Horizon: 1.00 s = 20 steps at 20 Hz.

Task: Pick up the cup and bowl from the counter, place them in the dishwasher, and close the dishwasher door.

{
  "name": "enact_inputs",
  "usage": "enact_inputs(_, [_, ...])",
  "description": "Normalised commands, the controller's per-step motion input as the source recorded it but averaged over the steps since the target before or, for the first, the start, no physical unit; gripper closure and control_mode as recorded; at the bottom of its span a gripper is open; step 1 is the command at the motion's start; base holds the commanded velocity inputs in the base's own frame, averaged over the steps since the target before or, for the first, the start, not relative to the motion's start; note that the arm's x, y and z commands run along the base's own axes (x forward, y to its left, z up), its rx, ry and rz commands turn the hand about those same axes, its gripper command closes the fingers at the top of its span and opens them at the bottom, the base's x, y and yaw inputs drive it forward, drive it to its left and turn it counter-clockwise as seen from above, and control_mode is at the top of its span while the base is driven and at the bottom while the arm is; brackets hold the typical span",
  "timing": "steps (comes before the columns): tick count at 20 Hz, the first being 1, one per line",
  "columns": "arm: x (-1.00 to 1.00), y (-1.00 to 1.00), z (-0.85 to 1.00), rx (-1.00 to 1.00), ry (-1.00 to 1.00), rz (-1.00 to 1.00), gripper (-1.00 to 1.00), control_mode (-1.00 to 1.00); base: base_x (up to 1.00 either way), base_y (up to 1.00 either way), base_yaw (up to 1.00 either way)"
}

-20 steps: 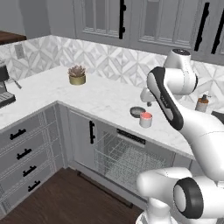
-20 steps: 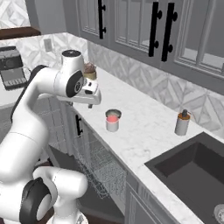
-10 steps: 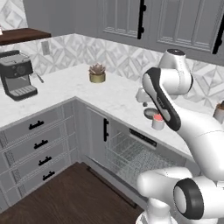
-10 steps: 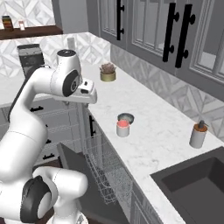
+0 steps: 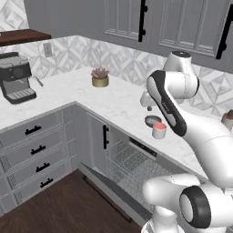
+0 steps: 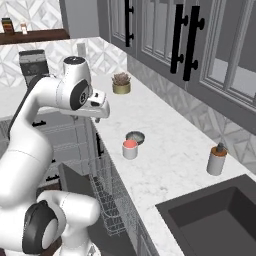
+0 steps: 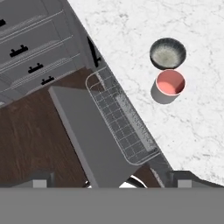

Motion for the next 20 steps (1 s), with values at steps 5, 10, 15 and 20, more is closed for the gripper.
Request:
enact_inputs(5, [0.00, 0.00, 0.00, 0.00, 0.00, 0.00, -1.00, 1.00, 0.00, -0.64, 0.12])
enact_inputs(10, [0.00, -0.33, 0.00, 0.02, 0.00, 0.07, -1.00, -1.00, 0.00, -0.22, 0.04])
enact_inputs(15, [0.07, -0.45, 0.00, 0.00, 0.00, 0.11, -1.00, -1.00, 0.00, 0.00, 0.00])
enact_inputs(20, [0.00, -0.46, -0.03, 0.00, -0.03, 0.16, -1.00, -1.00, 0.00, 0.00, 0.00])
